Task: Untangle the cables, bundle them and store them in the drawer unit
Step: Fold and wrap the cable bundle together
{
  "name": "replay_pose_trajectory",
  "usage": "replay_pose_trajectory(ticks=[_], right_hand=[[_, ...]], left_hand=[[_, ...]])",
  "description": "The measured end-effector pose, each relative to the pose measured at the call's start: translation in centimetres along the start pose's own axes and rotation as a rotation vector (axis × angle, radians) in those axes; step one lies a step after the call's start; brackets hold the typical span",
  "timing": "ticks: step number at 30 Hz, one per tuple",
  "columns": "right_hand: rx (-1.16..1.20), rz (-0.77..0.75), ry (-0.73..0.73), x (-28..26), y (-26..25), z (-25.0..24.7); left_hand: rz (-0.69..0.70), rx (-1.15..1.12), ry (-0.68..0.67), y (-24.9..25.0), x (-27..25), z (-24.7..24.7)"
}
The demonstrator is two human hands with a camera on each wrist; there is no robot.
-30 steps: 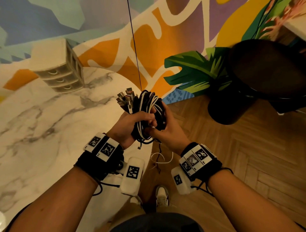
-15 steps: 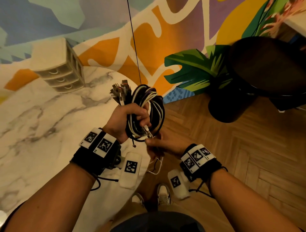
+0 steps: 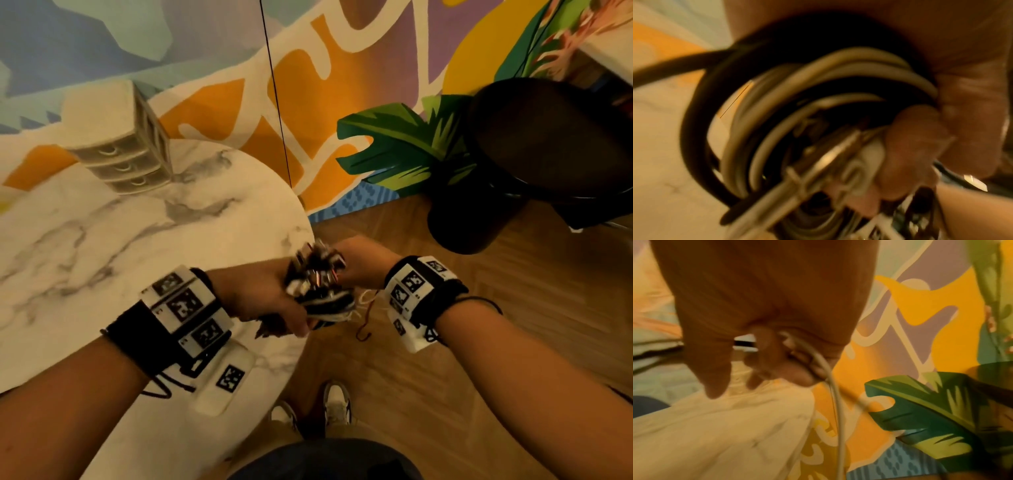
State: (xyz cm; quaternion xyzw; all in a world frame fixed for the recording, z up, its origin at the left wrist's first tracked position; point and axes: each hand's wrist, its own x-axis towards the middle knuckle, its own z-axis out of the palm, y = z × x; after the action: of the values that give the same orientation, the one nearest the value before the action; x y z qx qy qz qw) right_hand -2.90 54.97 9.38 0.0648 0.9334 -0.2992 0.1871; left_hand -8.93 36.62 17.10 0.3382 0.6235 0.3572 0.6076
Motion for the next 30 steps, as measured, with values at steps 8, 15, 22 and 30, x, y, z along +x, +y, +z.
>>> replay_pose_trajectory(ticks=[8,15,22,30], right_hand=[[0.223,0.058,0.026,-0.4,-0.3,-1.2],[0.629,0.084,0.229,-0.8,-3.3,0.5],[0.693,0.075,0.372,-0.3,-5.2,-0.2],[0.801,0.146,0.507,0.2,-5.1,-1.1]], left_hand=[[-0.042,0.455,0.390,-4.7,2.6,1.1],[0.128,0.075,0.822,-5.1,4.3,1.4],[0.112,-0.224,0.942,-4.2,4.8,1.1],[0.179,-0.103,0.919,-4.4,4.0,1.4]])
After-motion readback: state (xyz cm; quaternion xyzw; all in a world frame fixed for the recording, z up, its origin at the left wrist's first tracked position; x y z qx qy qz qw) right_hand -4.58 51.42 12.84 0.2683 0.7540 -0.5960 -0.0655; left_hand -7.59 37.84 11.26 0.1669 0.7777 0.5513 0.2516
